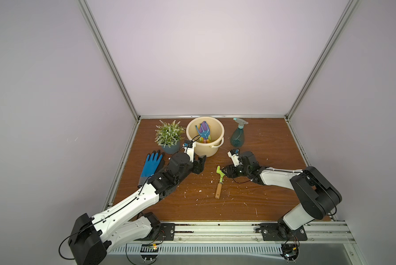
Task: Organize the gardening tools
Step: Pick up the gardening tool from the center of the board.
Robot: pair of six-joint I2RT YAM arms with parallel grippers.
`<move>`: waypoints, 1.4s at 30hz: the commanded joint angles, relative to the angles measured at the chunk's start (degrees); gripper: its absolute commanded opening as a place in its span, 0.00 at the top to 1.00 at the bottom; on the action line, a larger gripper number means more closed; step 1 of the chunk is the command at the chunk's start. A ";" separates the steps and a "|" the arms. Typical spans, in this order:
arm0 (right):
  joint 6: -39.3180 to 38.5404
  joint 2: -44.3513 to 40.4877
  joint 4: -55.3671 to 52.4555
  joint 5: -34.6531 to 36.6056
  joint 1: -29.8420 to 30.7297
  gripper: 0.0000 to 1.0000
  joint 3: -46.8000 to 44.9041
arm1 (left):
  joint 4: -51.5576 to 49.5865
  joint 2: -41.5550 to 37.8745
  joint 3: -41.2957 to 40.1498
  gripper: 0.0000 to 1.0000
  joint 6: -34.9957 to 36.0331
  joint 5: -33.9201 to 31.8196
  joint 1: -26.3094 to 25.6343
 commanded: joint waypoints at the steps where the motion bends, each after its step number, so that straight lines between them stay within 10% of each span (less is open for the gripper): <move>1: -2.92 1.65 2.33 -2.09 1.19 0.46 0.66 | 0.79 -0.21 -0.60 0.37 -0.91 -0.33 -0.39; 26: -9.19 -10.41 -1.68 3.11 3.71 0.98 -1.39 | 1.59 0.22 -0.68 0.37 -1.36 -0.16 -0.39; 42: -14.58 -28.46 -22.25 10.92 4.39 1.00 6.56 | -2.67 3.21 4.31 0.28 4.76 10.21 -0.39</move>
